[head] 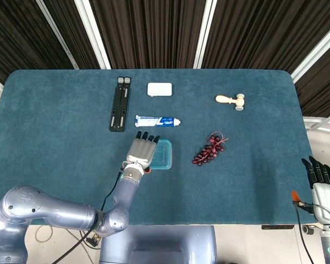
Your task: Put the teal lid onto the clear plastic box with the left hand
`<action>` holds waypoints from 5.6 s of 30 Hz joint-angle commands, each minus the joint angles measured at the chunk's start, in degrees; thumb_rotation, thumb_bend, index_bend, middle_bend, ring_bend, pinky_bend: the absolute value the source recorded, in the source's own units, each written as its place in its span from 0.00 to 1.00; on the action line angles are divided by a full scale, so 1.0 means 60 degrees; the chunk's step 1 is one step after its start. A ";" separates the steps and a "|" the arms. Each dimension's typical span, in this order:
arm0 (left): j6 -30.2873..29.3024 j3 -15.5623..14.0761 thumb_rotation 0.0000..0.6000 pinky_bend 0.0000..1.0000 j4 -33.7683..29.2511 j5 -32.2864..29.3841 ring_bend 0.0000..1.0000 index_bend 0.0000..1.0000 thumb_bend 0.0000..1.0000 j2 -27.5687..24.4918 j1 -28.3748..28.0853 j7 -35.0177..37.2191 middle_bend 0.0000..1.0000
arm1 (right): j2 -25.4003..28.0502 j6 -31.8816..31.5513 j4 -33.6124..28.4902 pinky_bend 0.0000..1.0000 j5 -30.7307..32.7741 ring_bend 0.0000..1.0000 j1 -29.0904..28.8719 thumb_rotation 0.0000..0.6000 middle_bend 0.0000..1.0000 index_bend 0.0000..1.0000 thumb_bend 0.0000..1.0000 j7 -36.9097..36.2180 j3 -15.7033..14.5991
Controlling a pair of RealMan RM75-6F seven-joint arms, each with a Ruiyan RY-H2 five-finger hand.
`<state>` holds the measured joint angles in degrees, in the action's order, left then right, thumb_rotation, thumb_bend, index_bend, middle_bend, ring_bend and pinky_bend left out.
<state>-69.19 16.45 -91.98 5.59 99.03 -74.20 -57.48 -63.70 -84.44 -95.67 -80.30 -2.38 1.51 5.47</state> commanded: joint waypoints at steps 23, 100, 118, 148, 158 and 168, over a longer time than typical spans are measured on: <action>0.0107 0.0166 1.00 0.00 0.0206 0.0132 0.02 0.10 0.17 0.0254 0.0167 -0.0266 0.36 | 0.0006 -0.0005 -0.0021 0.00 0.0031 0.00 0.0006 1.00 0.00 0.05 0.36 0.0012 0.0020; 0.0109 0.0420 1.00 0.00 0.0349 0.0137 0.00 0.04 0.13 0.0462 0.0355 -0.0974 0.11 | 0.0042 0.0077 -0.0106 0.00 0.0137 0.00 0.0011 1.00 0.00 0.05 0.36 0.0044 0.0019; 0.0203 0.0377 1.00 0.00 0.0389 0.0100 0.00 0.03 0.13 0.0444 0.0329 -0.1038 0.08 | 0.0045 0.0063 -0.0115 0.00 0.0123 0.00 0.0011 1.00 0.00 0.05 0.36 0.0056 0.0019; -0.0302 -0.0719 1.00 0.00 -0.1957 0.3140 0.00 0.06 0.17 -0.0667 0.1063 -0.0101 0.09 | 0.0046 0.0031 -0.0180 0.00 0.0203 0.00 0.0030 1.00 0.00 0.05 0.36 0.0198 0.0041; 0.0217 -0.1134 1.00 0.00 -0.1301 0.5748 0.04 0.45 0.37 -0.1119 0.1891 0.2023 0.24 | 0.0025 0.0022 -0.0155 0.00 0.0220 0.00 0.0039 1.00 0.00 0.05 0.36 0.0176 0.0049; 0.0687 -0.1383 1.00 0.00 -0.1018 0.5874 0.04 0.53 0.40 -0.1516 0.2466 0.2798 0.25 | 0.0013 0.0025 -0.0160 0.00 0.0271 0.00 0.0046 1.00 0.00 0.05 0.36 0.0181 0.0066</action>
<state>-65.39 8.42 -98.19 40.80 90.26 -59.84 -41.13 -63.62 -84.30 -96.62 -78.68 -2.10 2.61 5.87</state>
